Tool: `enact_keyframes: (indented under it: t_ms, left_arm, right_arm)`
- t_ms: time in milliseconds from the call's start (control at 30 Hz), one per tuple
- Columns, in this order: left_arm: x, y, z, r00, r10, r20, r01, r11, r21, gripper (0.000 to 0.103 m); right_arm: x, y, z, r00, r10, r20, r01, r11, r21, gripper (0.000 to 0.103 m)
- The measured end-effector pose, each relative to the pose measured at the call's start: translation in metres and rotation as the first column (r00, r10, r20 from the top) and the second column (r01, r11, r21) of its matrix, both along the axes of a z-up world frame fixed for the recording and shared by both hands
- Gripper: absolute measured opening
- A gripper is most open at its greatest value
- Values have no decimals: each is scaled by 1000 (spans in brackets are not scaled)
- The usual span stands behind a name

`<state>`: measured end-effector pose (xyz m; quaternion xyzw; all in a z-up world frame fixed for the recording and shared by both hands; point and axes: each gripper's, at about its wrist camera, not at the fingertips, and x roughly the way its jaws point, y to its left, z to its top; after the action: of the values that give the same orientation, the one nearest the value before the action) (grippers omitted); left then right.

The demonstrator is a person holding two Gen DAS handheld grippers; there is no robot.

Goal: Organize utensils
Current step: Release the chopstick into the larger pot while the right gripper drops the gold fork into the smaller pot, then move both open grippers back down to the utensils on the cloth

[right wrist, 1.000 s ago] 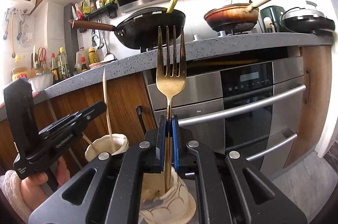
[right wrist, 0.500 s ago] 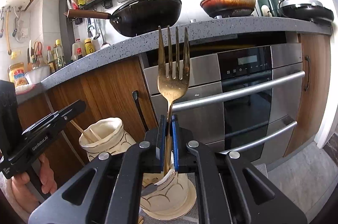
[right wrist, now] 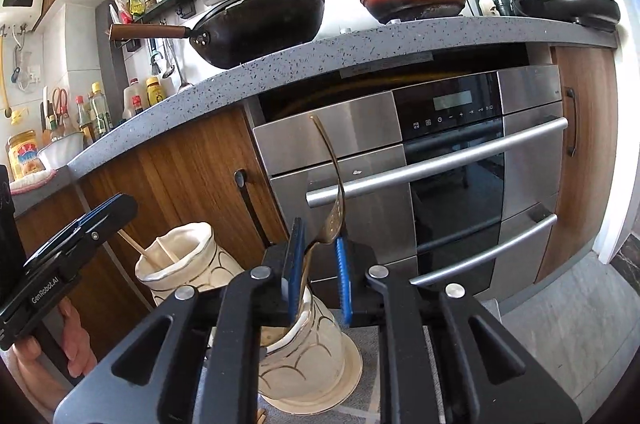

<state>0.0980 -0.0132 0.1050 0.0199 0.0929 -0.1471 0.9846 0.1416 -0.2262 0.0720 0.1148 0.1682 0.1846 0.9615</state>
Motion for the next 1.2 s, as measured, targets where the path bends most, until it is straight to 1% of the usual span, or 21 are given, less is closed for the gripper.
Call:
enact_keyframes:
  t_ms: [133, 167, 233, 267, 300, 333, 367, 433, 467, 500, 533, 567, 600, 633, 700, 767, 833, 900, 1033, 1200]
  left_arm:
    - [0, -1, -3, 1000, 0, -12, 0, 1000, 5, 40]
    - [1, -1, -4, 1000, 2, -16, -2, 1000, 8, 41]
    - [0, -1, -4, 1000, 6, -18, -6, 1000, 11, 44]
    - [-1, 0, -4, 1000, 11, -18, -11, 1000, 14, 44]
    - [-1, 1, -4, 1000, 18, -20, -18, 1000, 15, 45]
    - [-2, 1, -4, 1000, 22, -21, -22, 1000, 14, 47]
    - [-4, 2, -2, 999, 29, -23, -29, 999, 14, 49]
    - [-8, 4, 0, 999, 44, -17, -43, 999, 16, 57]
    - [-12, 5, 2, 998, 56, -11, -56, 998, 16, 59]
    - [-13, 6, 3, 998, 60, -8, -60, 998, 15, 62]
    - [-16, 7, 5, 998, 65, -7, -65, 998, 12, 66]
    - [-21, 9, 6, 997, 71, -5, -71, 997, 10, 68]
    - [-25, 9, 7, 997, 79, -2, -79, 997, 10, 72]
    - [-28, 10, 8, 996, 84, 1, -84, 996, 12, 77]
    - [-37, 11, 9, 995, 97, 9, -97, 995, 16, 80]
    - [-45, 13, 10, 994, 107, 7, -107, 994, 16, 84]
    - [-54, 17, 10, 993, 119, -3, -119, 993, 5, 89]
    - [-60, 21, 9, 991, 135, -18, -135, 991, -4, 92]
    - [-73, 29, 2, 986, 154, -66, -155, 988, -20, 94]
    - [-90, 33, -9, 979, 159, -127, -160, 987, 0, 95]
  right_arm:
    - [0, 0, 0, 1000, -5, -3, 5, 1000, -1, 15]
    - [0, -1, 0, 1000, -6, -6, 6, 1000, -3, 17]
    - [0, -1, 1, 1000, -14, -9, 13, 1000, -13, 24]
    - [-1, -2, 1, 1000, -15, -8, 15, 1000, -15, 34]
    - [-3, -3, 2, 1000, -15, -5, 14, 1000, -13, 46]
    - [-6, -5, 3, 1000, -13, 2, 13, 1000, -7, 49]
    - [-9, -6, 3, 1000, -13, 6, 13, 1000, -5, 56]
    - [-19, -8, 5, 1000, -14, 15, 14, 1000, -6, 60]
    - [-22, -8, 5, 1000, -17, 16, 17, 1000, -10, 64]
    - [-27, -9, 6, 1000, -23, 17, 23, 1000, -16, 71]
    - [-32, -9, 7, 999, -28, 20, 28, 999, -21, 75]
    - [-36, -10, 8, 999, -31, 24, 32, 999, -22, 82]
    - [-43, -11, 9, 999, -40, 31, 41, 999, -23, 87]
    - [-47, -12, 10, 998, -48, 35, 49, 998, -25, 89]
    - [-58, -13, 13, 997, -56, 45, 57, 998, -28, 97]
    - [-69, -14, 14, 997, -61, 52, 63, 998, -30, 98]
    - [-81, -14, 15, 996, -75, 55, 77, 996, -39, 98]
    - [-92, -14, 15, 995, -83, 54, 85, 995, -47, 98]
    - [-110, -13, 9, 994, -103, 17, 104, 992, -71, 98]
    - [-123, -13, -1, 988, -146, -43, 140, 982, -130, 98]
